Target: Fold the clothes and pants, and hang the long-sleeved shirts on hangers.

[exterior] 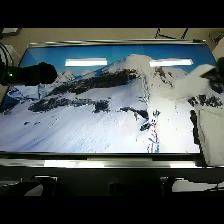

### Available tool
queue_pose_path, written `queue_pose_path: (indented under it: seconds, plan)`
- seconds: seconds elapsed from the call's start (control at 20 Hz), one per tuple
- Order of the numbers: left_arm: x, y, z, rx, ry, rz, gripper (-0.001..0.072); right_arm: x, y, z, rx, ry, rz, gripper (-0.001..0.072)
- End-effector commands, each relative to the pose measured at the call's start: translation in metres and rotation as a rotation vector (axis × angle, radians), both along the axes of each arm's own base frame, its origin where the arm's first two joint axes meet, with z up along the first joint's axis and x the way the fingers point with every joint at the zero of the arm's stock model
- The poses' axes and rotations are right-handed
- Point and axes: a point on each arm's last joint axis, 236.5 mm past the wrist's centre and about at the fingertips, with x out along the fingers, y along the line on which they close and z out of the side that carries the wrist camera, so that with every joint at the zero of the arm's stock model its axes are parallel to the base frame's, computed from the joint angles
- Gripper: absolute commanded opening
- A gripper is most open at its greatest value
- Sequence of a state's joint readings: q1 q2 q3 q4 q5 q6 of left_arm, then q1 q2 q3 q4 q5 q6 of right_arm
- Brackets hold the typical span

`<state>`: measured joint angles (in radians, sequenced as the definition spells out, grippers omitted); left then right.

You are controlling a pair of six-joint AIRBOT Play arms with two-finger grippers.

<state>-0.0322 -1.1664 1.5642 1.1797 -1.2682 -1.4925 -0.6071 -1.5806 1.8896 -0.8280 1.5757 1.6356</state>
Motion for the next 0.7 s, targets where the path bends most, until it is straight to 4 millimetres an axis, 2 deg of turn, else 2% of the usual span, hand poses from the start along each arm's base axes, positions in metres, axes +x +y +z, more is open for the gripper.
queue_pose_path:
  seconds: [0.0, 0.15, 0.3, 0.4, 0.5, 0.65]
  plan:
    - [0.0, 0.0, 0.0, 0.002, -0.002, -0.003, 0.0019, -0.046, -0.091, 0.023, -0.014, 0.02, -0.258, 0.0043]
    - [0.0, 0.0, 0.0, 0.002, -0.002, -0.003, 0.002, -0.08, -0.14, 0.029, 0.013, 0.031, -0.441, 0.0042]
    - [0.0, 0.0, 0.0, 0.002, -0.002, -0.003, 0.002, -0.117, -0.179, 0.032, -0.012, 0.062, -0.595, 0.0042]
    - [0.0, 0.0, 0.0, 0.002, -0.002, -0.003, 0.002, -0.145, -0.187, 0.021, -0.046, 0.153, -0.629, 0.0042]
    - [0.0, 0.0, 0.0, 0.002, -0.003, -0.003, 0.002, -0.177, -0.187, -0.003, -0.088, 0.317, -0.637, 0.0043]
    - [0.0, 0.0, 0.0, 0.001, -0.003, -0.003, 0.002, -0.208, -0.176, -0.042, -0.07, 0.51, -0.606, 0.0042]
